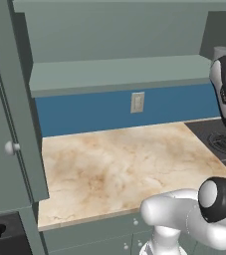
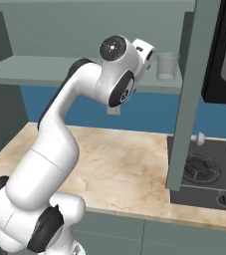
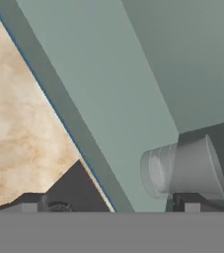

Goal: There is a bowl on the dining counter. Grab a lemon wedge from the fridge and place it in the bowl. Then get the liquor bottle and glass cup from the cabinet and place them next to the bowl.

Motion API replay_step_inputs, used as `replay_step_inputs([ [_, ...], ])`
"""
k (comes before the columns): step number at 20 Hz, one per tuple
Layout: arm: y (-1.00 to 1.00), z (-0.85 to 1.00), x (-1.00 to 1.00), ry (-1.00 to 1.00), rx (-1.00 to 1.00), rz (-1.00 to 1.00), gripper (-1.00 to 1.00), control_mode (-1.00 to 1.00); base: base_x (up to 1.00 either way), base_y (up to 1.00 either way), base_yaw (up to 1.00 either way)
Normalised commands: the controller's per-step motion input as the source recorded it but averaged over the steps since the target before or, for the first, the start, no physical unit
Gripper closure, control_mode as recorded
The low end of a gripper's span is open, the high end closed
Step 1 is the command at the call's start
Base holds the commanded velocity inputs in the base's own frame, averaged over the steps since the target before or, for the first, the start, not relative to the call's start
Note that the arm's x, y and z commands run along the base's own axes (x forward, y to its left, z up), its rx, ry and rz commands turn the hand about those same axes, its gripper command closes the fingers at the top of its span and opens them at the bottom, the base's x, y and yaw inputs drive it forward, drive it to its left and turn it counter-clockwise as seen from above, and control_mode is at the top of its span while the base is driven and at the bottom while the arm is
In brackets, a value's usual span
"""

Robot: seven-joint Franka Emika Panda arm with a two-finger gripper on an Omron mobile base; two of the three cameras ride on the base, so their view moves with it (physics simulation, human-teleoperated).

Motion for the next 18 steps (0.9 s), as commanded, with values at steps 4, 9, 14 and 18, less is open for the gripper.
replay_step_inputs([
  [4,-0.04,0.02,0.09,0.00,-0.11,0.03,-1.00,-1.00,0.00,0.00,0.00],
  [9,-0.09,0.00,0.08,0.00,-0.04,0.03,-1.00,-1.00,0.00,0.00,0.00],
  [14,-0.09,0.00,0.20,0.00,-0.01,0.04,-1.00,-1.00,0.00,0.00,0.00],
  [18,-0.03,0.00,0.16,0.00,-0.02,0.04,-1.00,-1.00,0.00,0.00,0.00],
])
